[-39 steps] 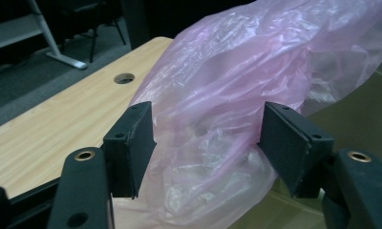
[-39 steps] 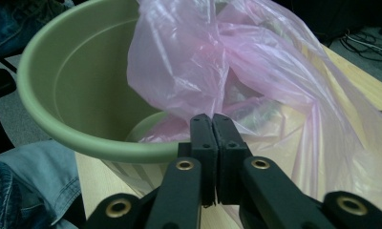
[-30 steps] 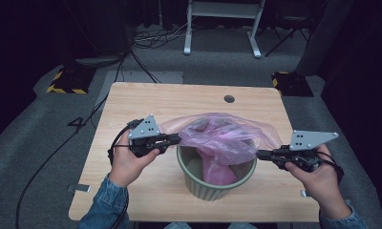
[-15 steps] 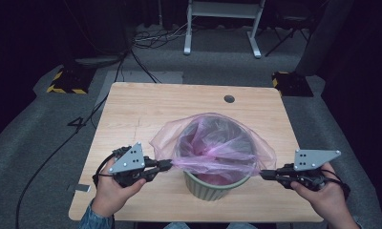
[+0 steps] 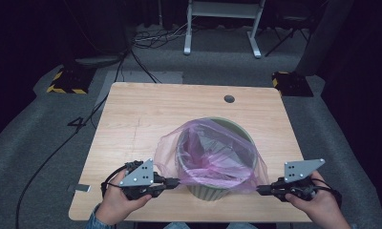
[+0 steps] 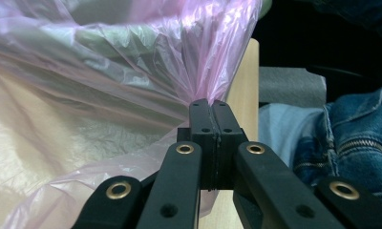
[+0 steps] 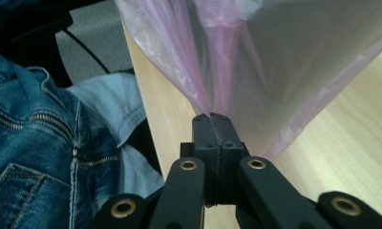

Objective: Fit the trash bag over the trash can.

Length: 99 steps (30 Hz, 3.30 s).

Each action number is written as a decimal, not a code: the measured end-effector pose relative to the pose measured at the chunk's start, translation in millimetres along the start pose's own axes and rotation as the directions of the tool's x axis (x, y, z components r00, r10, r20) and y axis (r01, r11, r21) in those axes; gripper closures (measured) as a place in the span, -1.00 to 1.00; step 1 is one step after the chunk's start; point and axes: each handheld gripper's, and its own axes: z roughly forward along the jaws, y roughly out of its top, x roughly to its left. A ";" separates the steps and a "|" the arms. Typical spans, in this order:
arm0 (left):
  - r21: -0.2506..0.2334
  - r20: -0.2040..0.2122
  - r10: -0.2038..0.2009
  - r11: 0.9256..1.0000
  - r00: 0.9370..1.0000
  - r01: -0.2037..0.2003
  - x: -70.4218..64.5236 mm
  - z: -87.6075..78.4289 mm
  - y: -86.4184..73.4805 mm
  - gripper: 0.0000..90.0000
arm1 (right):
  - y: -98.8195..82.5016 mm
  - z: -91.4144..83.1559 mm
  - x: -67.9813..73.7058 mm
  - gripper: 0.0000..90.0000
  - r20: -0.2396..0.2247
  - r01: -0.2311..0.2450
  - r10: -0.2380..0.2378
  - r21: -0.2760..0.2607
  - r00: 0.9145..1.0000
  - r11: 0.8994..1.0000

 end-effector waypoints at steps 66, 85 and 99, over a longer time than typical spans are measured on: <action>-0.018 -0.232 -0.166 0.986 0.958 0.167 59.6 16.2 -36.1 1.00 | -40.9 57.7 -120.0 1.00 0.174 -0.295 0.288 0.014 0.942 0.955; 0.038 -0.276 -0.154 0.985 0.949 0.171 70.2 30.2 -43.0 1.00 | -28.3 78.6 -135.8 1.00 0.221 -0.285 0.281 -0.012 0.934 0.958; 0.193 -0.264 -0.149 0.960 0.953 0.204 68.2 55.7 -64.8 1.00 | -17.4 84.1 -132.4 1.00 0.269 -0.256 0.231 0.060 0.935 0.965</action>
